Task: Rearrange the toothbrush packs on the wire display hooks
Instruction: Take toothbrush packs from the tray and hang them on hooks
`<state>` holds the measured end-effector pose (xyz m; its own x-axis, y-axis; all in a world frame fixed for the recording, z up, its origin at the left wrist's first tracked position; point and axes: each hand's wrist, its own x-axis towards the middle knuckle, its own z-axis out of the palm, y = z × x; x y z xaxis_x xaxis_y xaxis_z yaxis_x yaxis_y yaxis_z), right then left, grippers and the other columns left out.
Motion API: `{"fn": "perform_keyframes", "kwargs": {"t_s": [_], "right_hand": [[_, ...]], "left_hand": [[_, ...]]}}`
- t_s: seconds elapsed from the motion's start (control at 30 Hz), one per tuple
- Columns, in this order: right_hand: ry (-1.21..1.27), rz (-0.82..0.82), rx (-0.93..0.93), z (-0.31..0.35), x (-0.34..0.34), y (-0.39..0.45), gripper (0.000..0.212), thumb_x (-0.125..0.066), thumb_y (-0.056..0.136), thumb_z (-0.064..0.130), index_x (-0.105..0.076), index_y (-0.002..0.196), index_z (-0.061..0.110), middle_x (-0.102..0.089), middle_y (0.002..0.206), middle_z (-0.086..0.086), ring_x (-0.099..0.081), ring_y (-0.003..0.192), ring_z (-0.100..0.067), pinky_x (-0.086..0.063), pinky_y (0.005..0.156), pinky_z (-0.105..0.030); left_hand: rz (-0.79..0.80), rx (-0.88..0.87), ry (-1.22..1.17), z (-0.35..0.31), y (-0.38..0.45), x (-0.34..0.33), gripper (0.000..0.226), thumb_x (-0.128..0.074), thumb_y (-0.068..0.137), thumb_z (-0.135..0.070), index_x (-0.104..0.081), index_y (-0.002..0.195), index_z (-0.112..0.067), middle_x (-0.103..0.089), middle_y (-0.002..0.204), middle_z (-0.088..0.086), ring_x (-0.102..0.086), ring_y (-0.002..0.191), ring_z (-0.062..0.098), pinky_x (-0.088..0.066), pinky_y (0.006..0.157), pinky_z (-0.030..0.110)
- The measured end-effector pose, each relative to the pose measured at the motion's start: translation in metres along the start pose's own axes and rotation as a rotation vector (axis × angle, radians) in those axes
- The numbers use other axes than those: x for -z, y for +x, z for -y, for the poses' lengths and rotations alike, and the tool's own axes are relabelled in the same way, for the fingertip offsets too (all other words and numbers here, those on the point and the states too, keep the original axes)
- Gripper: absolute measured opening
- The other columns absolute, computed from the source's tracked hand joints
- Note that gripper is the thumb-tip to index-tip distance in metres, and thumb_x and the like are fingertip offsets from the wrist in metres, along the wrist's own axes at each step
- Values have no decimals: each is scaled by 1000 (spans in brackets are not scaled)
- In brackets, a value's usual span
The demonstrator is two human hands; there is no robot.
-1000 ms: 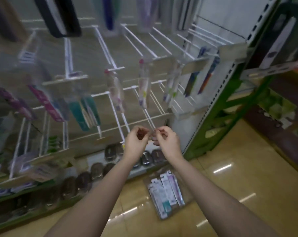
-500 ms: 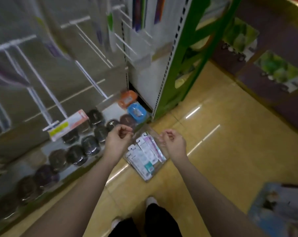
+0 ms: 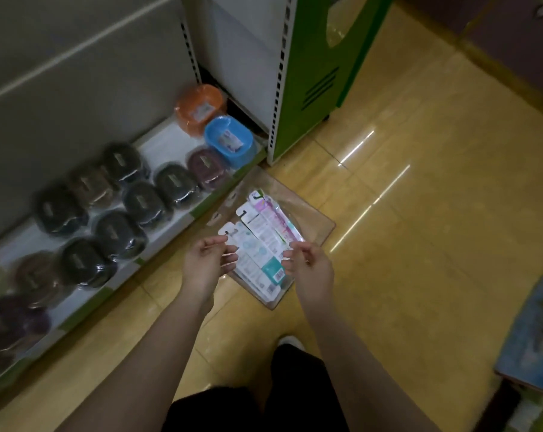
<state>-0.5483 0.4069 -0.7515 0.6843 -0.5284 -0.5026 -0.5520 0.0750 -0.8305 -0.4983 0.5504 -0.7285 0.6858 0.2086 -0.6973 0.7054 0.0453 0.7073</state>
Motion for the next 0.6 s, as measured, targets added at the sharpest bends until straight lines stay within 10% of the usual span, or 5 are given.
{"fn": "perform_keyframes", "kwargs": {"t_s": [0.3, 0.6], "right_hand": [[-150, 63, 97, -76, -29, 111, 12, -48, 96, 16, -60, 95, 17, -66, 83, 5, -64, 70, -6, -54, 67, -20], [-454, 432, 55, -140, -88, 215, 7, -52, 92, 17, -57, 89, 19, -68, 98, -12, -66, 85, -26, -55, 83, -42]], "left_hand": [[-37, -4, -80, 97, 120, -34, 11, -50, 96, -11, -60, 98, -14, -66, 90, 10, -66, 79, 23, -56, 74, 33], [-75, -15, -87, 198, 197, -63, 10, -51, 95, -6, -60, 98, -9, -69, 98, 13, -70, 89, 22, -57, 82, 35]]}}
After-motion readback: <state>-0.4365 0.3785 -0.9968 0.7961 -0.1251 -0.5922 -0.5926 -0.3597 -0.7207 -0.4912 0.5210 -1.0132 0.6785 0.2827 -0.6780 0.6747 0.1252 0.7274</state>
